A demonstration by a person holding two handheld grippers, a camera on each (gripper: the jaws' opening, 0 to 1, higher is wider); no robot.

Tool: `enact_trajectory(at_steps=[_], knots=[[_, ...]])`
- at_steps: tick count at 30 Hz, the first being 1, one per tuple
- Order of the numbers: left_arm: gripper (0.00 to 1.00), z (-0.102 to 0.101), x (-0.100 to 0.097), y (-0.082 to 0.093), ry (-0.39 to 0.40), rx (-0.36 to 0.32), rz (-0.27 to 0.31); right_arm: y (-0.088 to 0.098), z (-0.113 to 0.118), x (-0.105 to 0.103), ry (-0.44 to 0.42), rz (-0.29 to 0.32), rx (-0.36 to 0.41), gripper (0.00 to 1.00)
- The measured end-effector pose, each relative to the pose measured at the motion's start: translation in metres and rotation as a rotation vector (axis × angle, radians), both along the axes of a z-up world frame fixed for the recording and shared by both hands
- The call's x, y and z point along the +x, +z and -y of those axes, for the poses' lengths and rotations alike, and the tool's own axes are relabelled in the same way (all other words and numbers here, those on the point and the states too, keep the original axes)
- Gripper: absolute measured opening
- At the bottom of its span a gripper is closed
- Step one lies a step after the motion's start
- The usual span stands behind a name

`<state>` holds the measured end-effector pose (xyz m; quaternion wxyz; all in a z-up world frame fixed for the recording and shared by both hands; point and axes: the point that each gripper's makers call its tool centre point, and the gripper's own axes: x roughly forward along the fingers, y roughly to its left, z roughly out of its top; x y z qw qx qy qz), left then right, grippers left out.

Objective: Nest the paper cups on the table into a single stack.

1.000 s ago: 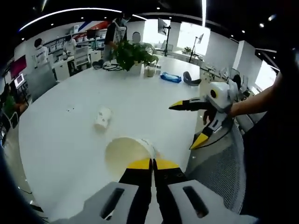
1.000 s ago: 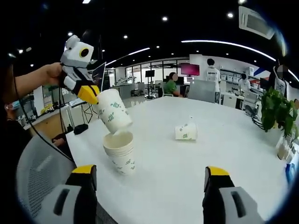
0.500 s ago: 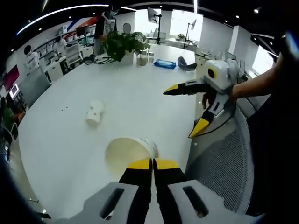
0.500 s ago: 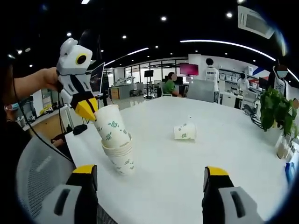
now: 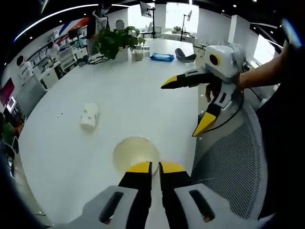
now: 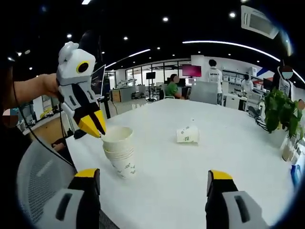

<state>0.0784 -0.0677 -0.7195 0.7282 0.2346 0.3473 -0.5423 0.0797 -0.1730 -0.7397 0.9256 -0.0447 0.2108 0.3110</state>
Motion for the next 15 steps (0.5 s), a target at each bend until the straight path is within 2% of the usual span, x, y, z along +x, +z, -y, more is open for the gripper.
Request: enact_trajectory(at_steps=[5, 12, 15], knots=[[0.06, 0.000, 0.000, 0.000, 0.001, -0.012, 0.003, -0.001, 0.001, 0.000, -0.001, 0.000, 0.002, 0.94], [0.10, -0.005, 0.004, 0.014, 0.069, -0.089, 0.018, 0.000, -0.001, -0.001, 0.005, -0.002, 0.002, 0.94], [0.15, -0.006, 0.009, 0.023, 0.109, -0.148, 0.042, 0.000, -0.003, -0.002, 0.009, -0.003, 0.003, 0.94]])
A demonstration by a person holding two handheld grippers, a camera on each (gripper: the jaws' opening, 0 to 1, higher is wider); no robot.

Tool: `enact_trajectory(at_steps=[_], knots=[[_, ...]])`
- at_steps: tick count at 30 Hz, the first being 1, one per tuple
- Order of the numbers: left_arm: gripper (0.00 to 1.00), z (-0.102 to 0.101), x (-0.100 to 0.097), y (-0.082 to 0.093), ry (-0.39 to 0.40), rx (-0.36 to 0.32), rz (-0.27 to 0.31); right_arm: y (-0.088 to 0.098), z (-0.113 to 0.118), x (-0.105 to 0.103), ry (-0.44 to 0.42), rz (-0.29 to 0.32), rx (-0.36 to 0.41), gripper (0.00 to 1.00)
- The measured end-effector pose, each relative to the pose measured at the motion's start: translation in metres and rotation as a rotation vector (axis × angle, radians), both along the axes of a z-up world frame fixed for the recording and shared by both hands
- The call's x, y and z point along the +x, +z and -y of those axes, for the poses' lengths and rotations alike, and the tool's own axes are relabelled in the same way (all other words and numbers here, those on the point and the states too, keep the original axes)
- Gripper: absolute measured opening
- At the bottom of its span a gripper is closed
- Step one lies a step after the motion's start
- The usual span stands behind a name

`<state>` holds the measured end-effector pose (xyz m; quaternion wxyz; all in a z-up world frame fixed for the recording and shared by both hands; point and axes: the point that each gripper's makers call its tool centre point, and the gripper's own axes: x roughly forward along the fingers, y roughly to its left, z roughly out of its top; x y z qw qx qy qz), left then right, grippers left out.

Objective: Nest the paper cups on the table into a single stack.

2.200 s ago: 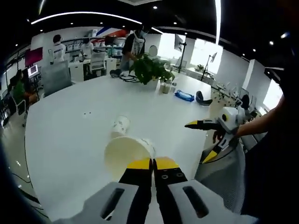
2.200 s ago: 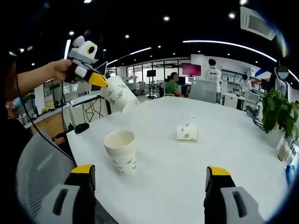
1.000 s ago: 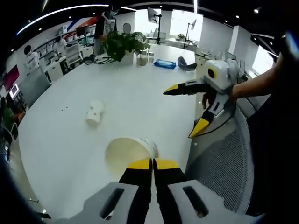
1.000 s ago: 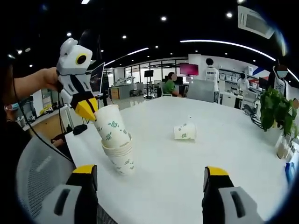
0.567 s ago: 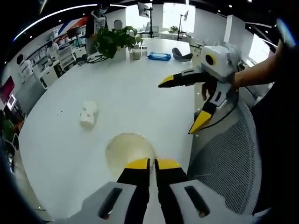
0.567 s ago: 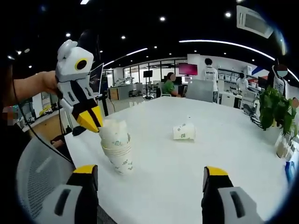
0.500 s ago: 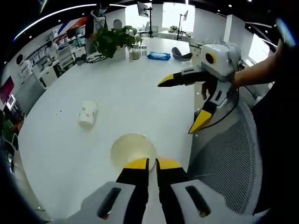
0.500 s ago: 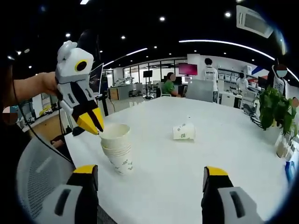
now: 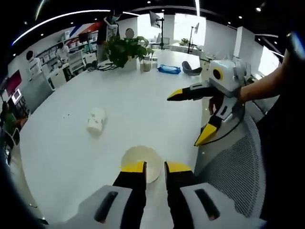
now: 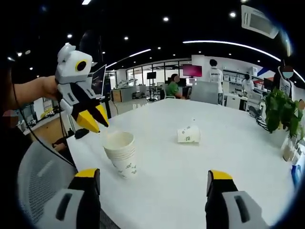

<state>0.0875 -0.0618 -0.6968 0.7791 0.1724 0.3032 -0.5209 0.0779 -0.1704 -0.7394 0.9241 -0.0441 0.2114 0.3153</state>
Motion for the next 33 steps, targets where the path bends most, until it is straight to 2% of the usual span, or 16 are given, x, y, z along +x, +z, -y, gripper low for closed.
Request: enact_trajectory(at_steps=[7, 15, 22, 33], knots=[[0.32, -0.007, 0.011, 0.022, 0.098, -0.146, 0.047, 0.001, 0.000, 0.001, 0.000, -0.006, 0.007, 0.93], [0.52, -0.020, 0.012, 0.037, 0.148, -0.242, 0.100, 0.008, 0.003, 0.005, -0.019, -0.015, 0.043, 0.93], [0.66, -0.031, 0.005, 0.041, 0.168, -0.253, 0.136, 0.021, 0.002, 0.015, -0.002, 0.003, 0.035, 0.92], [0.83, -0.047, -0.001, 0.043, 0.201, -0.261, 0.154, 0.031, 0.013, 0.050, 0.001, 0.026, 0.033, 0.89]])
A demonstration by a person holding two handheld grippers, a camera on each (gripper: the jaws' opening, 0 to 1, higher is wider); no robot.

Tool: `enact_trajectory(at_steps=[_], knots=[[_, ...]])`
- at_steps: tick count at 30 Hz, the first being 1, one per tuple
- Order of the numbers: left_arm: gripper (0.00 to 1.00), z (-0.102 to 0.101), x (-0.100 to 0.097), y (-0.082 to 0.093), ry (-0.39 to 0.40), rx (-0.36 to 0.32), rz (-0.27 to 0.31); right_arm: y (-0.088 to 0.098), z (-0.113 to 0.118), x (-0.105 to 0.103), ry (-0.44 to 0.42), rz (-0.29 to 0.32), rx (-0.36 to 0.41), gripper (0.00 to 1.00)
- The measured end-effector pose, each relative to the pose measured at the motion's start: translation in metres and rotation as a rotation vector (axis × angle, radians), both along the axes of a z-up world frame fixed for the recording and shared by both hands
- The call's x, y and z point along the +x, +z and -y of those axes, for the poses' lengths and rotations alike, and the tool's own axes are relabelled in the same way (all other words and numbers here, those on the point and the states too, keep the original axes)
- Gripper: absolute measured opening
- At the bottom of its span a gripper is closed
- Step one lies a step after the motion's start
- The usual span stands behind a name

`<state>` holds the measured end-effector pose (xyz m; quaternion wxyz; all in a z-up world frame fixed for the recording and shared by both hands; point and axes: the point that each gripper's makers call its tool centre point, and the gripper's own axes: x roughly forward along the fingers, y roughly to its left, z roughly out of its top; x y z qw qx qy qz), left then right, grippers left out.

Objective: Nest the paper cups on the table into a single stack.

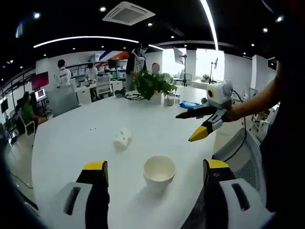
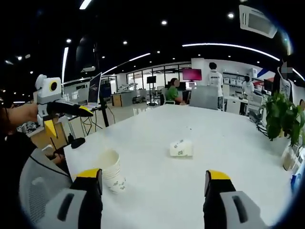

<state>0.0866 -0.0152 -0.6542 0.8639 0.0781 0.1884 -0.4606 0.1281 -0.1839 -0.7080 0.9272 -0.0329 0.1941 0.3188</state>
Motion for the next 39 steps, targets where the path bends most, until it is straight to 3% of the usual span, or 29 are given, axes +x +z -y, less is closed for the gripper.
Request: enact_trajectory(at_steps=[15, 20, 22, 31, 39], knots=[[0.96, -0.004, 0.001, -0.007, 0.020, -0.024, -0.011, -0.004, 0.021, 0.054, -0.004, -0.005, -0.018, 0.84], [0.97, -0.006, 0.002, -0.011, 0.028, -0.033, 0.000, -0.005, 0.022, 0.069, 0.011, 0.001, -0.025, 0.80], [0.97, -0.008, 0.002, -0.012, 0.040, -0.049, -0.002, -0.003, 0.021, 0.077, 0.028, 0.032, -0.032, 0.76], [0.95, -0.016, -0.006, -0.025, 0.074, -0.057, -0.006, -0.008, 0.021, 0.101, 0.046, 0.031, -0.029, 0.74], [0.99, -0.020, -0.017, -0.035, 0.124, -0.122, -0.010, -0.016, 0.018, 0.120, 0.064, 0.021, -0.036, 0.70]])
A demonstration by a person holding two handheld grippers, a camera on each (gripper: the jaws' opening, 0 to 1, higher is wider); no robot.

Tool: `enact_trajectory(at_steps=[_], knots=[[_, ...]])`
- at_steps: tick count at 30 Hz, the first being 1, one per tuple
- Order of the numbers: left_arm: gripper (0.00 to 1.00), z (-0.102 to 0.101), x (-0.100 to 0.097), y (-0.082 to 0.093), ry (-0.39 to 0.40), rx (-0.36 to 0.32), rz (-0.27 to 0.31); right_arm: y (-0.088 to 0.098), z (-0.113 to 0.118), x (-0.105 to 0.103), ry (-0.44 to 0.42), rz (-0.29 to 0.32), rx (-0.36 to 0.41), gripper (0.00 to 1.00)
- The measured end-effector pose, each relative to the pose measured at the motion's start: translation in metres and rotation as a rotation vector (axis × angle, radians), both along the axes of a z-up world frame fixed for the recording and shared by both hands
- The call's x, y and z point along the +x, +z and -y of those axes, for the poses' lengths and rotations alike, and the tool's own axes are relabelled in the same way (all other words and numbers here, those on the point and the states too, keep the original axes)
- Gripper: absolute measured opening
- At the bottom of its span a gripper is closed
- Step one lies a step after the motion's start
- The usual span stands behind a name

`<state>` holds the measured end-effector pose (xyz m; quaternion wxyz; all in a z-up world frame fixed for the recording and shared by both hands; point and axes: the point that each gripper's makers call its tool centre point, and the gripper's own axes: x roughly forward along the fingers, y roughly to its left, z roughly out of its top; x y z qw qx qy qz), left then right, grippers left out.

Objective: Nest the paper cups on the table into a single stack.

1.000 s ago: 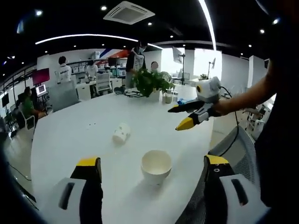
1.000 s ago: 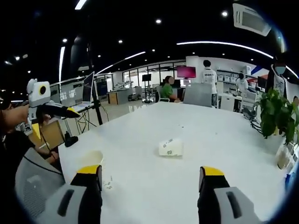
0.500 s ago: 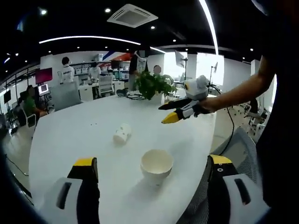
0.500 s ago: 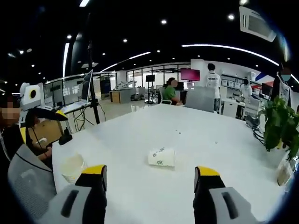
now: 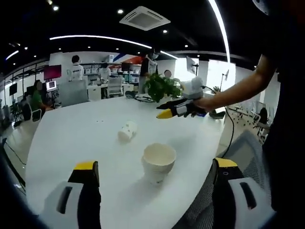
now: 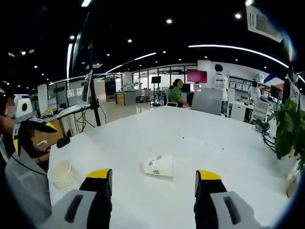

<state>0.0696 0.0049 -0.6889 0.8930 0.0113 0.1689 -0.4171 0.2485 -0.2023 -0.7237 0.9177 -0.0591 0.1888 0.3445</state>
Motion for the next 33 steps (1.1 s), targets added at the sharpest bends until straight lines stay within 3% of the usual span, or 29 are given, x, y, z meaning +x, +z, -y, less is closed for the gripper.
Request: enact_trajectory(at_steps=[8, 16, 19, 24, 26, 33], knots=[[0.99, -0.002, -0.016, -0.022, 0.010, 0.060, -0.009, -0.006, -0.005, 0.013, 0.006, -0.019, 0.010, 0.69], [0.99, -0.007, -0.013, -0.031, 0.092, 0.032, 0.001, -0.012, -0.008, 0.030, 0.005, -0.039, 0.026, 0.63], [0.99, -0.010, -0.007, -0.026, 0.113, -0.004, 0.000, -0.011, -0.012, 0.033, 0.013, -0.043, 0.028, 0.61], [0.99, -0.011, -0.005, -0.038, 0.131, -0.013, -0.039, -0.010, -0.015, 0.040, 0.017, -0.054, 0.054, 0.60], [0.99, -0.008, -0.008, -0.045, 0.106, 0.034, -0.049, -0.012, -0.017, 0.045, 0.023, -0.061, 0.056, 0.60], [0.99, 0.001, -0.013, -0.049, 0.058, 0.053, -0.024, -0.017, -0.028, 0.048, 0.082, -0.082, 0.065, 0.60]])
